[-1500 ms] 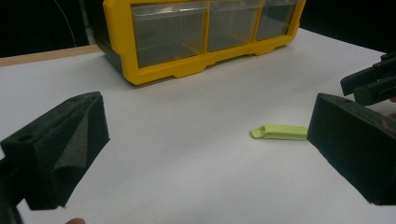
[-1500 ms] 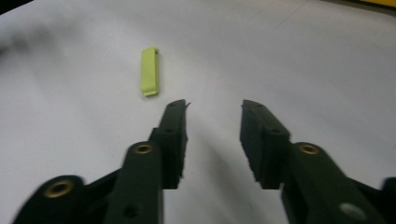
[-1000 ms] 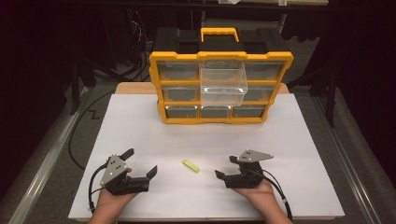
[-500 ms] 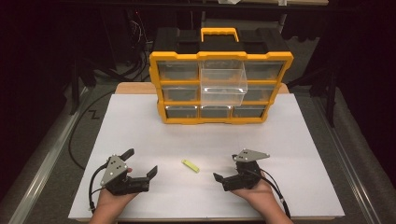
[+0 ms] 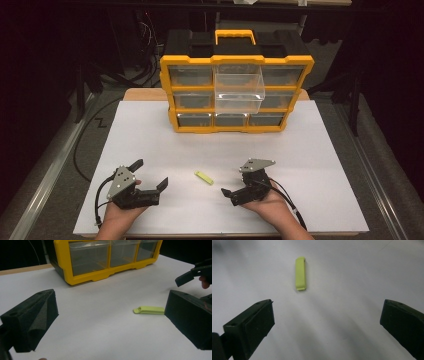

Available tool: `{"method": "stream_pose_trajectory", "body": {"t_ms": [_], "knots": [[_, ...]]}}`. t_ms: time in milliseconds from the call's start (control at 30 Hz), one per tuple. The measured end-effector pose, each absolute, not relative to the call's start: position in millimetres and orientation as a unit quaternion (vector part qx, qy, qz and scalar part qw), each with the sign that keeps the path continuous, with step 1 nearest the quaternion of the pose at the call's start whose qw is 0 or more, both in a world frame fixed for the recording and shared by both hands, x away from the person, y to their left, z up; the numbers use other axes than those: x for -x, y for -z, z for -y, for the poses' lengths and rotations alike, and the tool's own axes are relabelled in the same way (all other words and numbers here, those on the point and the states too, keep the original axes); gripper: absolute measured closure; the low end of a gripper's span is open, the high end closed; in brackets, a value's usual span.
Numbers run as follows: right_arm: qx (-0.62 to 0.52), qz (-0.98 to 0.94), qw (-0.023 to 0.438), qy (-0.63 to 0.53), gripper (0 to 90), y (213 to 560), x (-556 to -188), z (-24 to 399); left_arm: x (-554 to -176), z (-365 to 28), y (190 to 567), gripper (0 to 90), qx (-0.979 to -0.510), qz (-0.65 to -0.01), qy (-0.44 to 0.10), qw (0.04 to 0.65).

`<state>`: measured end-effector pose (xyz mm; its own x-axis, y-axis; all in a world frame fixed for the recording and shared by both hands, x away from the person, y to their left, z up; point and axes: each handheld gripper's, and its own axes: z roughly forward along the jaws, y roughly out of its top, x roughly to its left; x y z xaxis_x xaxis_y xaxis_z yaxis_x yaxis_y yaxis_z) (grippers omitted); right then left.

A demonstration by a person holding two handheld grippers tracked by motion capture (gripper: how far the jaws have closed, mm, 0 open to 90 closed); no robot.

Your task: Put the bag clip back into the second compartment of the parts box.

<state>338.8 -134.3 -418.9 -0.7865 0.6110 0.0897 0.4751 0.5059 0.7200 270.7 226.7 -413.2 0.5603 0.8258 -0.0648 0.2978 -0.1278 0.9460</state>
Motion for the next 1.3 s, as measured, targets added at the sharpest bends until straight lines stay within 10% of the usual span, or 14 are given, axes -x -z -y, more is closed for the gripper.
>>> {"method": "stream_pose_trajectory", "body": {"t_ms": [500, 1300], "knots": [[-0.275, -0.888, 0.074, -0.361, 6.7, 412, -344, 101, -272, -227, 413, 0.4, -0.708, -0.394, -0.248, 0.531], [-0.278, -0.899, 0.037, -0.335, 53.9, 413, -367, 56, -275, -226, 414, 0.4, -0.709, -0.389, -0.245, 0.535]]}}
